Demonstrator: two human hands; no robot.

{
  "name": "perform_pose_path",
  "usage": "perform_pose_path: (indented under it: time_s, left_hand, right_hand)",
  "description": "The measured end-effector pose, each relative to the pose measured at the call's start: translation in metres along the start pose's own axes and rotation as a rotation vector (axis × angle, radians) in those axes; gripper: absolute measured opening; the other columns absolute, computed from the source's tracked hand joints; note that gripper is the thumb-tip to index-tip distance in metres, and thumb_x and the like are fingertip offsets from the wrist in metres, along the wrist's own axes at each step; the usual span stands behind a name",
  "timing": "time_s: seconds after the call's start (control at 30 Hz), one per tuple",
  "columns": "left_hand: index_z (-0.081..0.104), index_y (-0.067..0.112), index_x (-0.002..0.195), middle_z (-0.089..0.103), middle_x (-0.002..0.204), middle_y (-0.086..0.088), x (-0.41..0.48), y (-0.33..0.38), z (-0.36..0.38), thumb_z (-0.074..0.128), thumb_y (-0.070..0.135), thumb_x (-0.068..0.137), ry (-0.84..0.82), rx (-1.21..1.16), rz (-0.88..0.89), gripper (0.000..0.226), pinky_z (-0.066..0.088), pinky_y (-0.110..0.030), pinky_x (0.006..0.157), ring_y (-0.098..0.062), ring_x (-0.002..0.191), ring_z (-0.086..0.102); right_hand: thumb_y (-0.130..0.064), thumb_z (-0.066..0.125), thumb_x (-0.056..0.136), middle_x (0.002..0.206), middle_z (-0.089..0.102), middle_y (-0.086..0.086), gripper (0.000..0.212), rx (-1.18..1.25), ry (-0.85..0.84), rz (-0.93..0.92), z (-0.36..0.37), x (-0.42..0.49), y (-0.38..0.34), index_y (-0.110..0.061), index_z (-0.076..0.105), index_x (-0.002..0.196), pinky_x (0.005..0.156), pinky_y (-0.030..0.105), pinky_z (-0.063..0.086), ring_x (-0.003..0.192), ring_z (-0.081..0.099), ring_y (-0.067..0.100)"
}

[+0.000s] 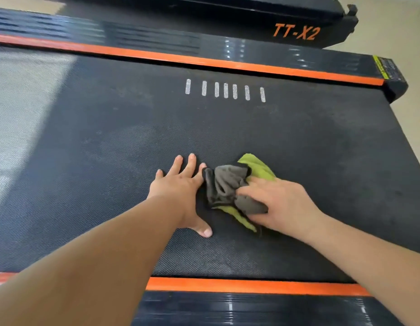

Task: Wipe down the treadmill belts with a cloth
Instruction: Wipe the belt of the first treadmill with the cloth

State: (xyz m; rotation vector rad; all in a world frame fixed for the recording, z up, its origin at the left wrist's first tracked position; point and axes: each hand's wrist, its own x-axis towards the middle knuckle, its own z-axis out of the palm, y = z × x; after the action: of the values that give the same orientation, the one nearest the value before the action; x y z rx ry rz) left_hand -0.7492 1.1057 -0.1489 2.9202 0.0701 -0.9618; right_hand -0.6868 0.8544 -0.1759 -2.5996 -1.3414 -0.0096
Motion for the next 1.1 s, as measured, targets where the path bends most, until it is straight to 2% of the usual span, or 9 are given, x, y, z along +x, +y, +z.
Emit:
perform_pose_path:
  time_s: [0.1,0.2,0.37,0.53,0.6,0.73,0.87,0.97,1.1]
  left_hand:
    - [-0.023,0.032,0.16,-0.034,0.165,0.006,0.0,-0.001,-0.001,0.08,0.085,0.051,-0.011,-0.001,0.006,0.159,0.007,-0.06,0.124,-0.027,0.155,-0.026]
    - [-0.024,0.032,0.159,-0.035,0.165,0.006,0.0,0.0,-0.001,0.079,0.086,0.052,-0.01,0.013,0.003,0.159,0.006,-0.06,0.124,-0.027,0.154,-0.027]
    - [-0.019,0.035,0.161,-0.031,0.167,0.006,0.0,0.0,0.0,0.077,0.089,0.048,0.012,0.028,0.002,0.157,0.011,-0.058,0.124,-0.027,0.155,-0.024]
    - [-0.012,0.035,0.163,-0.03,0.167,0.007,-0.003,0.001,-0.001,0.08,0.087,0.047,0.005,0.012,-0.01,0.157,0.012,-0.058,0.124,-0.026,0.156,-0.023]
    - [-0.016,0.033,0.162,-0.031,0.167,0.007,-0.004,0.001,-0.003,0.081,0.085,0.049,0.002,0.011,-0.013,0.158,0.01,-0.058,0.124,-0.026,0.156,-0.024]
    - [-0.02,0.032,0.161,-0.029,0.168,0.005,-0.008,0.001,0.0,0.08,0.084,0.052,0.02,-0.014,-0.006,0.157,0.005,-0.06,0.125,-0.027,0.155,-0.024]
    - [-0.014,0.023,0.163,-0.021,0.17,-0.003,-0.023,0.012,0.007,0.076,0.084,0.06,0.143,0.071,-0.027,0.149,0.009,-0.058,0.127,-0.029,0.157,-0.018]
    - [-0.008,0.016,0.163,-0.017,0.17,-0.011,-0.041,0.028,0.023,0.07,0.073,0.079,0.247,0.093,-0.049,0.128,0.011,-0.055,0.127,-0.033,0.158,-0.013]
    - [0.0,0.011,0.163,-0.013,0.17,-0.017,-0.063,0.036,0.048,0.059,0.06,0.094,0.218,0.005,-0.133,0.103,0.012,-0.054,0.127,-0.038,0.157,-0.008]
  right_hand:
    - [-0.053,0.063,0.091,0.101,0.069,-0.01,0.036,0.023,0.085,0.585,-0.014,0.009,0.032,-0.043,0.06,0.124,0.064,0.033,0.046,0.091,0.066,0.027]
    - [-0.043,0.064,0.091,0.074,0.051,-0.007,0.025,-0.026,0.179,0.815,-0.004,0.024,0.011,-0.03,0.061,0.112,0.057,0.032,0.033,0.068,0.046,0.026]
    - [-0.046,0.078,0.063,0.073,0.065,-0.006,0.035,-0.036,0.221,0.434,0.023,0.024,-0.088,-0.032,0.07,0.094,0.049,0.028,0.04,0.064,0.063,0.022]
    - [-0.057,0.058,0.072,0.096,0.073,-0.013,0.044,0.072,-0.03,0.125,0.004,-0.004,-0.062,-0.042,0.067,0.113,0.058,0.03,0.055,0.084,0.073,0.017]
    - [-0.059,0.058,0.077,0.106,0.074,-0.014,0.043,-0.034,-0.089,0.209,-0.013,-0.013,-0.024,-0.048,0.062,0.118,0.066,0.033,0.056,0.094,0.074,0.021]
    - [-0.056,0.066,0.085,0.092,0.071,0.001,0.041,0.03,-0.019,0.811,-0.04,-0.049,0.019,-0.041,0.063,0.123,0.07,0.036,0.048,0.09,0.067,0.033]
    - [-0.047,0.066,0.083,0.073,0.056,0.0,0.029,0.025,0.1,1.106,-0.021,-0.049,-0.017,-0.022,0.06,0.097,0.063,0.033,0.04,0.075,0.054,0.031]
    - [-0.045,0.071,0.076,0.078,0.066,0.0,0.03,0.073,0.121,1.005,-0.001,-0.028,-0.088,-0.027,0.062,0.098,0.06,0.031,0.041,0.079,0.066,0.032]
    - [-0.048,0.082,0.051,0.075,0.07,-0.01,0.046,0.056,0.124,0.522,0.007,-0.038,-0.131,-0.04,0.073,0.095,0.061,0.027,0.051,0.07,0.068,0.022]
